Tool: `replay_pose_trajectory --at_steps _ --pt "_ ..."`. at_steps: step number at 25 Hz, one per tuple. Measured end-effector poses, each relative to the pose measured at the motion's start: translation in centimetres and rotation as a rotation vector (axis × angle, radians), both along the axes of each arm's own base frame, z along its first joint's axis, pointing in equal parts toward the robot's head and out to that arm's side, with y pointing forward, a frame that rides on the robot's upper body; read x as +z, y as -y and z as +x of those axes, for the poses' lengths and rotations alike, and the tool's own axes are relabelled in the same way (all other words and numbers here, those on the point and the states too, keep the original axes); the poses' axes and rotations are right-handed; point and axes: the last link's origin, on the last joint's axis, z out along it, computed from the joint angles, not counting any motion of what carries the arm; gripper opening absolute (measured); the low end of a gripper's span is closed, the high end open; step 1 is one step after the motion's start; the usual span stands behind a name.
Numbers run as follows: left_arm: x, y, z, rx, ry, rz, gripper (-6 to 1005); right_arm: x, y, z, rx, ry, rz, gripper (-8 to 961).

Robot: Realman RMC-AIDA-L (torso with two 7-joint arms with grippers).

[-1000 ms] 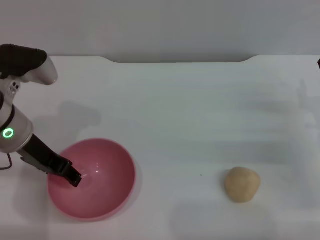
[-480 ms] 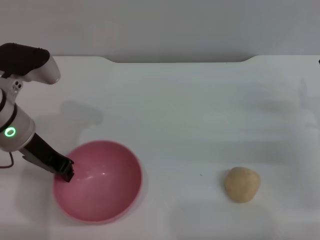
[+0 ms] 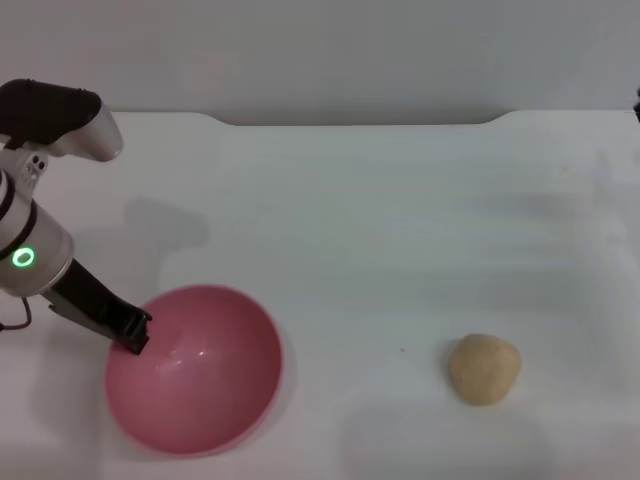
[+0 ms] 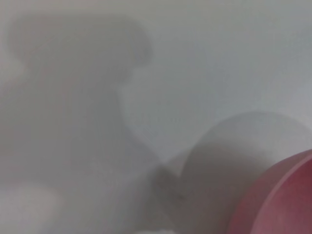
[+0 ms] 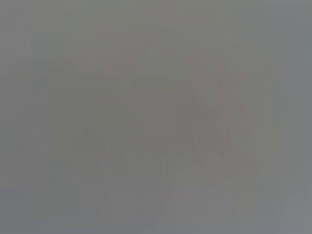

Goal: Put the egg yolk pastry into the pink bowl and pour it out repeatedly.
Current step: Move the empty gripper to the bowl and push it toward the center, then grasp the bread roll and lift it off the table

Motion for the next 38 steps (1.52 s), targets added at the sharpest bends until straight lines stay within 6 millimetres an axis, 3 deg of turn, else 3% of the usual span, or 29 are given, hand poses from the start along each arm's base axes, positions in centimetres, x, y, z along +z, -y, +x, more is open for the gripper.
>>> replay_pose_trajectory --at_steps 6,13,18,21,26,38 --pt "0.3 -0.9 0.7 -0.013 0.023 0.05 -1 -0.3 -4.7 -1.6 -0.038 -0.179 -0.348 507" --pt "0.4 -2.2 1.4 -0.043 0.039 0.125 0 0.1 -6.7 -6.6 -0.101 -0.192 -0.852 506" --pt "0.7 -2.8 1.4 -0.038 0.037 0.169 -1 1.2 -6.2 -9.0 -0.124 -0.084 -1.082 506" --pt "1.1 -3.2 1.4 -0.03 0.046 0.21 -1 1.9 -4.8 -10.9 -0.165 0.071 -1.311 507" --pt "1.6 -3.8 1.9 -0.033 0.069 0.244 -1 2.4 -2.9 -13.0 -0.204 0.236 -1.538 507" --pt "1.4 -3.9 2.7 -0.051 0.07 0.231 -1 -0.3 -0.5 -13.4 -0.272 0.36 -1.701 500"
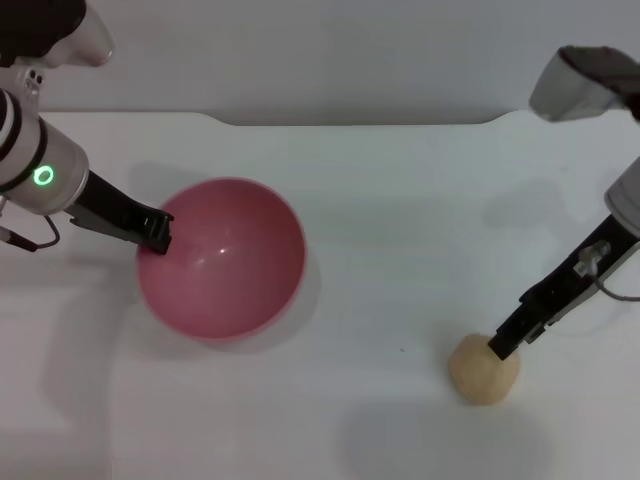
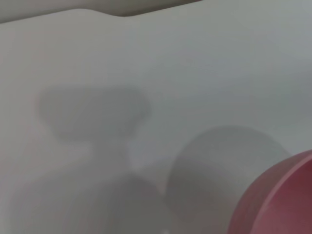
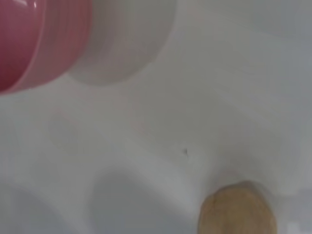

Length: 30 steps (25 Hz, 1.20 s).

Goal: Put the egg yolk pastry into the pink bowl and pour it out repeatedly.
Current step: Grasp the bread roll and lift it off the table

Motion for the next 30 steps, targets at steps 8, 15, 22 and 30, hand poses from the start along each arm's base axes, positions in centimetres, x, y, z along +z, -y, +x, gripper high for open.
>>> replay_pose_trajectory --at_steps 8,15,22,30 --pt "0.0 -0.2 0.4 -0.009 0.003 -0.002 0 -1.4 0.0 0.0 0.042 0.081 -0.013 501" --pt "-0.1 -0.2 0.5 -0.013 0.002 -0.005 -1 -3.0 -0.4 0.2 0.057 0.077 0.019 501" --pt "-0.2 -0.2 0.5 -0.01 0.002 -0.008 -1 -3.8 -0.1 0.0 0.062 0.061 -0.002 502" --pt "-0.4 0.1 0.3 -0.002 -0.011 -0.028 0 -3.9 0.2 0.5 0.075 0.068 -0.017 381"
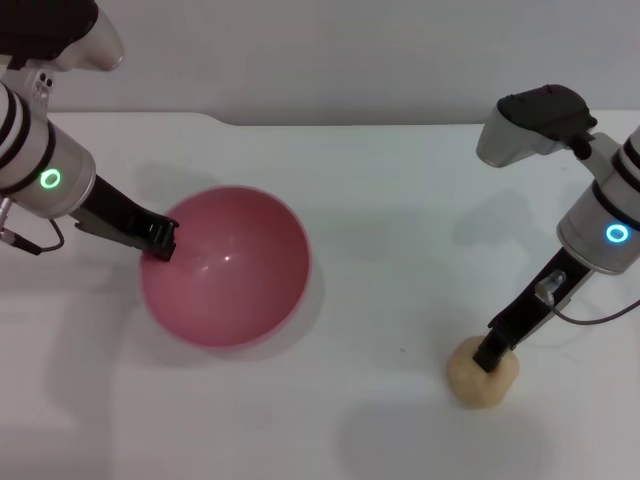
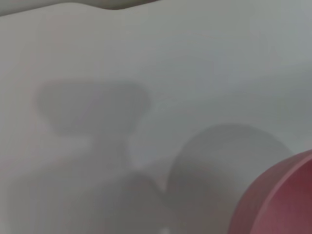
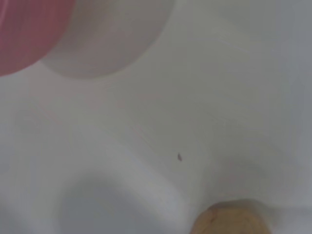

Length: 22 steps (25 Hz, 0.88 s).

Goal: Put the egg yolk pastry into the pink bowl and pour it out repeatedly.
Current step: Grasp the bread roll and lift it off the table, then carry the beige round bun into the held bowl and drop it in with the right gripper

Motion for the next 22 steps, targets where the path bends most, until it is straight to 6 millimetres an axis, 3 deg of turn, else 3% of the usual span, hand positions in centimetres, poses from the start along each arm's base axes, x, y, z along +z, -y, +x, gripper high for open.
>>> replay_pose_trajectory --at_steps 1,3,9,12,13,14,16,22 --pt "0.0 0.1 0.0 0.002 -0.001 -0.003 0 0.0 0.0 0.0 0.004 -0.004 0.0 357" --pt "0.0 0.1 0.0 0.001 -0.004 -0.008 0 0.1 -0.1 -0.1 0.013 -0.028 0.006 210" --pt "-0.5 0.4 0.2 -0.017 -0.029 -0.049 0 2.2 -1.1 -1.3 0.068 -0.183 0.113 181" --pt "-1.1 0.5 0.9 -0.038 -0.045 -0.078 0 4.0 -1.9 -3.3 0.124 -0.295 0.168 167" --pt "-1.5 0.5 1.5 -0.054 -0.054 -0.093 0 5.0 -2.3 -5.3 0.178 -0.384 0.203 162" --pt "-1.5 0.5 1.5 -0.054 -0.054 -0.093 0 5.0 -2.3 -5.3 0.178 -0.384 0.203 156" --pt "-1.8 0.4 1.9 -0.066 -0.06 -0.107 -1 5.6 -2.6 -7.1 0.237 -0.448 0.224 143" --pt "-3.0 0.4 3.2 -0.102 -0.083 -0.146 -1 4.7 -2.2 -11.2 0.426 -0.544 0.146 101"
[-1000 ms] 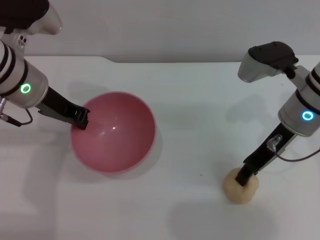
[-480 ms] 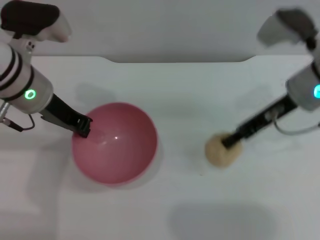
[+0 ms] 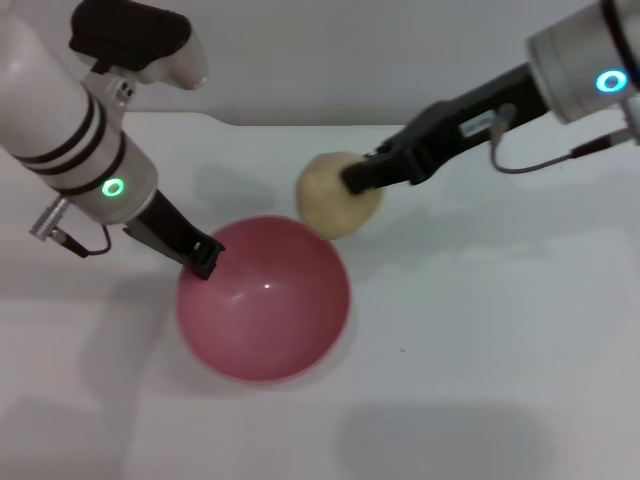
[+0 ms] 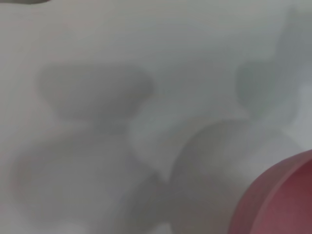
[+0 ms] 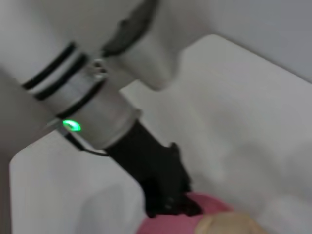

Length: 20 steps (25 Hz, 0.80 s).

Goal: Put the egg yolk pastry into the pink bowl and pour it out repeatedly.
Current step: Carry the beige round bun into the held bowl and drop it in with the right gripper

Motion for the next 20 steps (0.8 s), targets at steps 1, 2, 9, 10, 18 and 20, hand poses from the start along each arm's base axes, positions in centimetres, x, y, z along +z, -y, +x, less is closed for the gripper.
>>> replay_pose_trajectory --at_steps 1,2,9,10,18,20 --pt "-0.1 0.0 0.2 -0.005 -0.001 -0.003 -1 -0.4 0.2 -0.4 0.022 0.002 -0.012 93" --pt "-0.3 0.0 0.3 -0.009 -0.002 -0.007 -1 -0.8 0.3 -0.7 0.038 0.003 -0.022 85" --pt "-0.7 -0.1 1.0 -0.032 0.011 -0.014 0 -3.8 1.8 -1.3 0.123 0.108 -0.115 168" --pt "-0.7 -0.1 1.1 -0.034 0.013 -0.012 0 -4.1 1.9 -1.3 0.125 0.118 -0.121 183" --pt "-0.5 -0.7 1.0 -0.059 0.021 0.026 -1 -4.1 1.8 -0.8 0.054 0.113 -0.11 343" --pt "-0.2 -1.1 0.6 -0.069 0.026 0.063 0 -3.1 1.1 -0.2 -0.035 0.083 -0.071 385"
